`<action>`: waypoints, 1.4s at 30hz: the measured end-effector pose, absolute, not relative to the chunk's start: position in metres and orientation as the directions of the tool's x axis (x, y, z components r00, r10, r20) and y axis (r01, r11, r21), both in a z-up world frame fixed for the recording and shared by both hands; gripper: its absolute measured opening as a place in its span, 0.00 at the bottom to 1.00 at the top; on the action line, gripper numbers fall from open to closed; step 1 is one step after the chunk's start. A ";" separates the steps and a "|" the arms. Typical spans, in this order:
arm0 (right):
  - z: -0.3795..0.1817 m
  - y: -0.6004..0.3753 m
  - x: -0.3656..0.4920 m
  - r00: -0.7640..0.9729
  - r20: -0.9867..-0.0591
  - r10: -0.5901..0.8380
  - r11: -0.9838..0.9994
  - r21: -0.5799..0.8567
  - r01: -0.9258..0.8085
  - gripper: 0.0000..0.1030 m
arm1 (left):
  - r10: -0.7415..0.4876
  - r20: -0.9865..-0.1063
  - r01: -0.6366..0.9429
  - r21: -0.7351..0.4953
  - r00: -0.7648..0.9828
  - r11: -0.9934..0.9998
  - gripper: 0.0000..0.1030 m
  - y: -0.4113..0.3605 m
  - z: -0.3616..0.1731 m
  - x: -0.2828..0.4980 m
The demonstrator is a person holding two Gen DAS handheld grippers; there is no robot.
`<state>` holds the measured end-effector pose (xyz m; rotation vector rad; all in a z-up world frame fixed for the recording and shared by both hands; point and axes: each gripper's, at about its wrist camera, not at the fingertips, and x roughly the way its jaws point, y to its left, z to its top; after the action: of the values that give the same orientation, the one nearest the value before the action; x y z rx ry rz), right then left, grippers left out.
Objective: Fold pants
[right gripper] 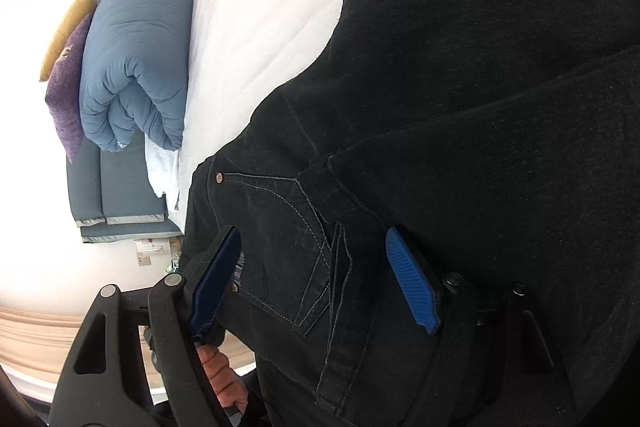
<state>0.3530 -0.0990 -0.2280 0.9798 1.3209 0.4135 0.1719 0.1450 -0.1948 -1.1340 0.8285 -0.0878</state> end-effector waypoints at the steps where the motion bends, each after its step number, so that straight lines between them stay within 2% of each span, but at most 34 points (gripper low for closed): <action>1: -0.228 -0.099 0.353 0.248 -0.618 0.746 0.563 0.784 0.262 0.72 | -0.454 -0.540 -0.326 -0.821 0.708 0.468 0.15 0.143 -0.191 0.172; 11: -0.225 -0.094 0.353 0.234 -0.657 0.717 0.612 0.753 0.240 0.73 | -0.432 -0.544 -0.237 -0.776 0.719 0.584 0.15 0.122 -0.157 0.177; 17: -0.224 -0.090 0.352 0.248 -0.668 0.702 0.627 0.744 0.231 0.78 | -0.440 -0.527 -0.118 -0.728 0.727 0.676 0.15 0.088 -0.123 0.183; 20: -0.224 -0.089 0.351 0.252 -0.666 0.703 0.625 0.746 0.230 0.82 | -0.448 -0.525 -0.057 -0.692 0.724 0.719 0.15 0.066 -0.108 0.183; 24: -0.223 -0.082 0.353 0.253 -0.659 0.708 0.625 0.752 0.212 0.93 | -0.460 -0.535 0.036 -0.624 0.708 0.781 0.15 0.028 -0.089 0.185; 26: -0.220 -0.082 0.354 0.251 -0.655 0.713 0.625 0.756 0.194 0.94 | -0.471 -0.545 0.071 -0.598 0.693 0.798 0.15 0.009 -0.086 0.185; 30: -0.215 -0.109 0.349 0.293 -0.538 0.790 0.483 0.841 0.242 0.94 | -0.485 -0.571 0.141 -0.541 0.662 0.829 0.15 -0.029 -0.083 0.183; 33: -0.199 -0.132 0.345 0.326 -0.497 0.804 0.455 0.867 0.201 0.94 | -0.479 -0.595 0.187 -0.486 0.645 0.854 0.15 -0.055 -0.084 0.180; 37: -0.172 -0.166 0.339 0.377 -0.372 0.848 0.350 0.928 0.129 0.94 | -0.455 -0.633 0.246 -0.393 0.626 0.886 0.15 -0.089 -0.087 0.177; 42: -0.150 -0.168 0.329 0.336 -0.364 0.869 0.371 0.927 0.043 0.94 | -0.410 -0.681 0.306 -0.276 0.607 0.911 0.15 -0.123 -0.098 0.174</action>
<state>0.3291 -0.1680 -0.1497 1.0552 1.0976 0.6951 0.1740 -0.1235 -0.0982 -0.1364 0.8208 -0.4149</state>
